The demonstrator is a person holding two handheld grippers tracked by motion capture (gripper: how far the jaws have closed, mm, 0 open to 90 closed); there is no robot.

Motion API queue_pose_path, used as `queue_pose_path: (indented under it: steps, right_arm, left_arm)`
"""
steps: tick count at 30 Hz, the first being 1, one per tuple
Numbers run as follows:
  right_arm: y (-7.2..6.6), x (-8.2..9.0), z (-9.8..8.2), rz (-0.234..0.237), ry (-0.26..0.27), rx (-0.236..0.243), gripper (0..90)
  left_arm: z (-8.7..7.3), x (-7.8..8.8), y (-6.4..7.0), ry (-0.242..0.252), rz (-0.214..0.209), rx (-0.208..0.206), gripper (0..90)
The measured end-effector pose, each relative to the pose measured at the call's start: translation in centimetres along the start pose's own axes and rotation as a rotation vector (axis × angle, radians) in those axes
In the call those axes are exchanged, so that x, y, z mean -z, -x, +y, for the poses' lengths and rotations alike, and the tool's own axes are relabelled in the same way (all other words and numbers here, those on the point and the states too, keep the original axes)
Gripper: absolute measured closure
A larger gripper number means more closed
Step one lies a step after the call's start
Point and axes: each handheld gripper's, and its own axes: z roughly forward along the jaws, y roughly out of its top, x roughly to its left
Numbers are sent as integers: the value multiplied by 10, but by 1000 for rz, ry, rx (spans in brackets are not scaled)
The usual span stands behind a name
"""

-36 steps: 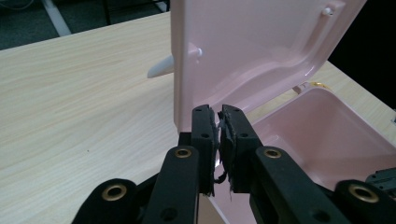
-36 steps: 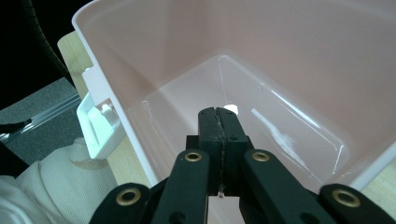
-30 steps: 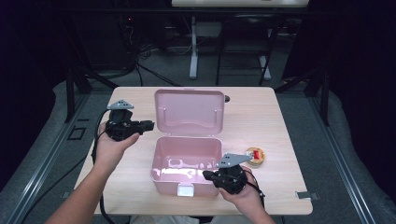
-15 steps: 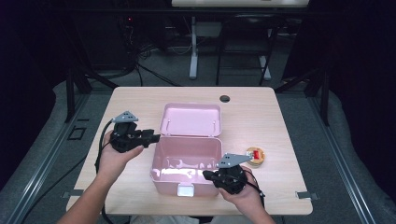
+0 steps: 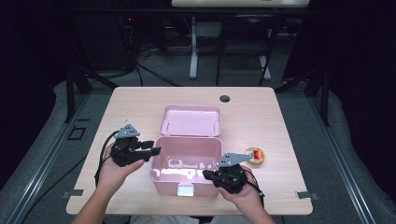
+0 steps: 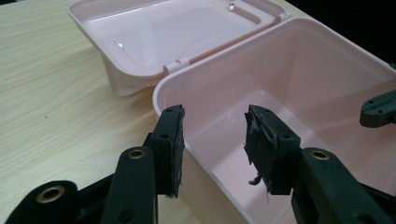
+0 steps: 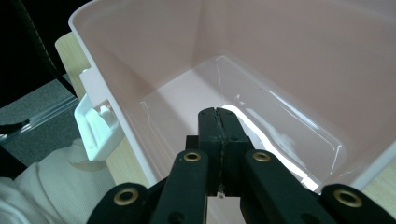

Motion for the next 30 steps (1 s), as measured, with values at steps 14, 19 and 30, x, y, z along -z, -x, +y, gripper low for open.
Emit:
queue_pose_path:
  steps: [14, 19, 30]
  right_arm:
    - [-3, 9, 11, -8, 26, 7, 826]
    - [-5, 14, 15, -15, 35, 11, 792]
    - [-5, 25, 20, -25, 76, 1, 764]
  left_arm:
    - [-11, -1, 10, 6, -45, -12, 574]
    - [-15, 2, 13, -1, -59, -13, 560]
    - [-20, 5, 10, 9, -74, 3, 541]
